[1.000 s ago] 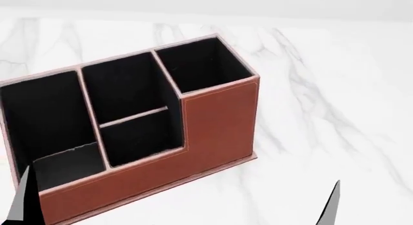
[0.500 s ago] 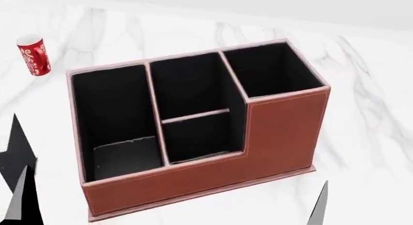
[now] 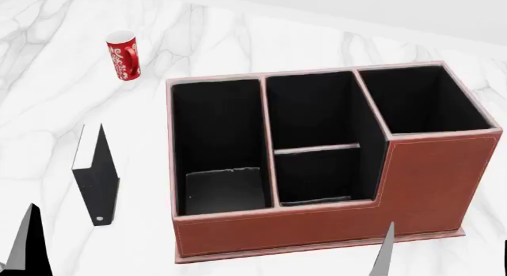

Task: Pick up the book and place it in the left compartment of the caddy.

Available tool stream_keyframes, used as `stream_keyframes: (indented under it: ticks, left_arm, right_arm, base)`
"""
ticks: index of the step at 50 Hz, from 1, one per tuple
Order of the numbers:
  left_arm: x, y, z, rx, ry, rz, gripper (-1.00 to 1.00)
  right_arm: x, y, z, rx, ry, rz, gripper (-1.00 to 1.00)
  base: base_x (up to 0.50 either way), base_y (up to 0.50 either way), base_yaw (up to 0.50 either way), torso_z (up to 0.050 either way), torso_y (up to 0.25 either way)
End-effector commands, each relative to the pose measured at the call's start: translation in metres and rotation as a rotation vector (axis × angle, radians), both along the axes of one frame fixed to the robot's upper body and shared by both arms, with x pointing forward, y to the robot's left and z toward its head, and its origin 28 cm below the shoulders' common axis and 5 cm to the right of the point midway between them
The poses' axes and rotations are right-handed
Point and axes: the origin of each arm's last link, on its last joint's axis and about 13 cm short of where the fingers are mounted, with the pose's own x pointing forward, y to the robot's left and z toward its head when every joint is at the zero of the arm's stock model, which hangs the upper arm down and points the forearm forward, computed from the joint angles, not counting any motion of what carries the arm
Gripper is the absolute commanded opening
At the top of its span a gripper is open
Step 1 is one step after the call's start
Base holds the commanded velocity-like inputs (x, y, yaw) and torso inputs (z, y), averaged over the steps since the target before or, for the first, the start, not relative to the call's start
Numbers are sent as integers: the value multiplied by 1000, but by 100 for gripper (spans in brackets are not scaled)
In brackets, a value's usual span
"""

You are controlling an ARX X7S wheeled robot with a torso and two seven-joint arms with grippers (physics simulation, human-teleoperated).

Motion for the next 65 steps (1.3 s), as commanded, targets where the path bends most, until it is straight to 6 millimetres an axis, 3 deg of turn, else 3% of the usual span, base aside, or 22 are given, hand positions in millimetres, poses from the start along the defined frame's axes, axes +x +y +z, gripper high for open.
stream_keyframes:
  ticks: [1,31,65]
  left_arm:
    - [-1,0,1,-1,-1,1,100]
    - [0,0,1,-2,-1,3,100]
    - [0,1,1,-3,-2,3,100]
  right_arm:
    - [0,1,0,-4,0,9,100]
    - [1,2,1,6,-27,24,100]
    - [3,0,-1,31,9,-10,100]
  base:
    - [0,0,500,0,0]
    - [1,0,500,0,0]
    - [94,-144,0,0,0]
